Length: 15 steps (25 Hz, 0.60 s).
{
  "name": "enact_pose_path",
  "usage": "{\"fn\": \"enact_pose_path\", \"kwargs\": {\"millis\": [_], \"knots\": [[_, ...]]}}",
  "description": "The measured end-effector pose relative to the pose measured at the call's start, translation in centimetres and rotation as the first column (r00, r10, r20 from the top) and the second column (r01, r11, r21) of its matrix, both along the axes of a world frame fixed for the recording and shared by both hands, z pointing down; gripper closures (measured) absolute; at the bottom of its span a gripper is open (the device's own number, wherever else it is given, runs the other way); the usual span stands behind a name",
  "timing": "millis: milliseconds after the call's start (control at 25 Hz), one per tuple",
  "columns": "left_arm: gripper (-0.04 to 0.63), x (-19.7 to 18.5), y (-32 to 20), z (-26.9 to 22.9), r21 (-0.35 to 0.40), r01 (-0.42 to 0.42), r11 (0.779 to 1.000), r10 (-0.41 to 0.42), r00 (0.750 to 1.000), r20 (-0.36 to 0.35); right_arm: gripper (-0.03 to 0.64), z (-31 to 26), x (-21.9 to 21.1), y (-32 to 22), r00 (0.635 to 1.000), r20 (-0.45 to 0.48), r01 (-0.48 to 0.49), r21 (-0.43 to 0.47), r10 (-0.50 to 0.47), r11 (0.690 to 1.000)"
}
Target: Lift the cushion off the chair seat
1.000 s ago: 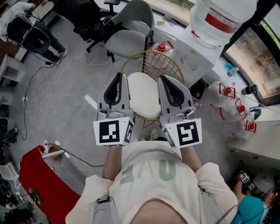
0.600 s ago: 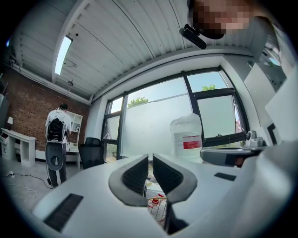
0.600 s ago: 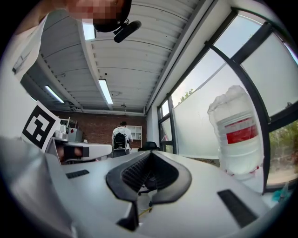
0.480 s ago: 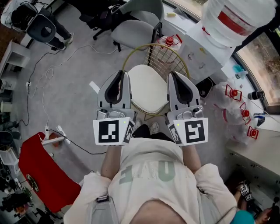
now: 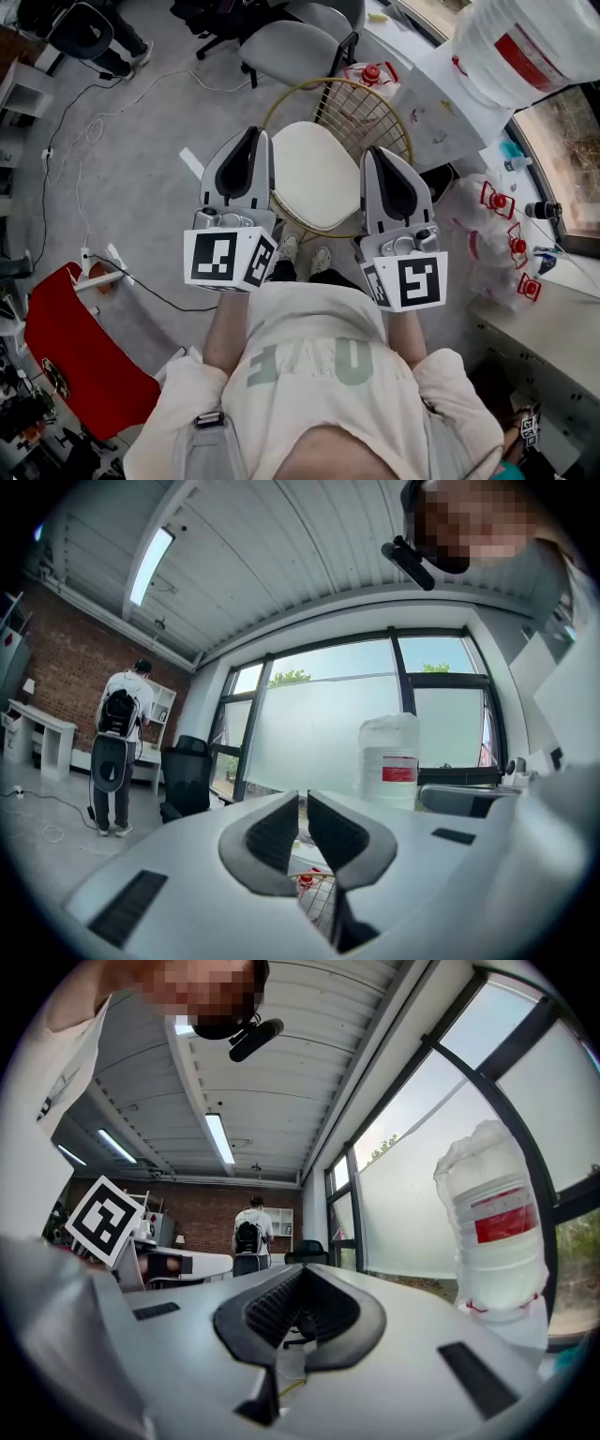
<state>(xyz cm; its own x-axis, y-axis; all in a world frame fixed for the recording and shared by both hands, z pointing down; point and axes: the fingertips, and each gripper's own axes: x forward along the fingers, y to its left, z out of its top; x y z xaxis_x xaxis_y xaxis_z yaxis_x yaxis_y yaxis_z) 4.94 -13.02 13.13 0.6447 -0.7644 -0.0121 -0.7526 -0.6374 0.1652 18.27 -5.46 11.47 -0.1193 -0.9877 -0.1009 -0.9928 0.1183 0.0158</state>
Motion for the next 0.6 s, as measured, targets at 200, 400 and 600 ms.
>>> {"fn": "enact_pose_path", "kwargs": {"millis": [200, 400, 600], "knots": [[0.554, -2.6, -1.3, 3.1, -0.093, -0.004, 0.996, -0.007, 0.993, -0.115, 0.600, 1.9, -2.5, -1.8, 0.998, -0.021, 0.060, -0.059, -0.061, 0.996], [0.552, -4.4, -3.2, 9.8, -0.221, 0.030, 0.975, -0.061, 0.989, -0.136, 0.600, 5.6, -5.7, -4.2, 0.980, -0.054, 0.181, -0.161, -0.192, 0.970], [0.448, -6.2, -4.0, 17.4, -0.364, 0.033, 0.931, -0.109, 0.976, -0.191, 0.600, 10.6, -9.1, -5.5, 0.960, -0.031, 0.262, -0.262, -0.279, 0.929]]}}
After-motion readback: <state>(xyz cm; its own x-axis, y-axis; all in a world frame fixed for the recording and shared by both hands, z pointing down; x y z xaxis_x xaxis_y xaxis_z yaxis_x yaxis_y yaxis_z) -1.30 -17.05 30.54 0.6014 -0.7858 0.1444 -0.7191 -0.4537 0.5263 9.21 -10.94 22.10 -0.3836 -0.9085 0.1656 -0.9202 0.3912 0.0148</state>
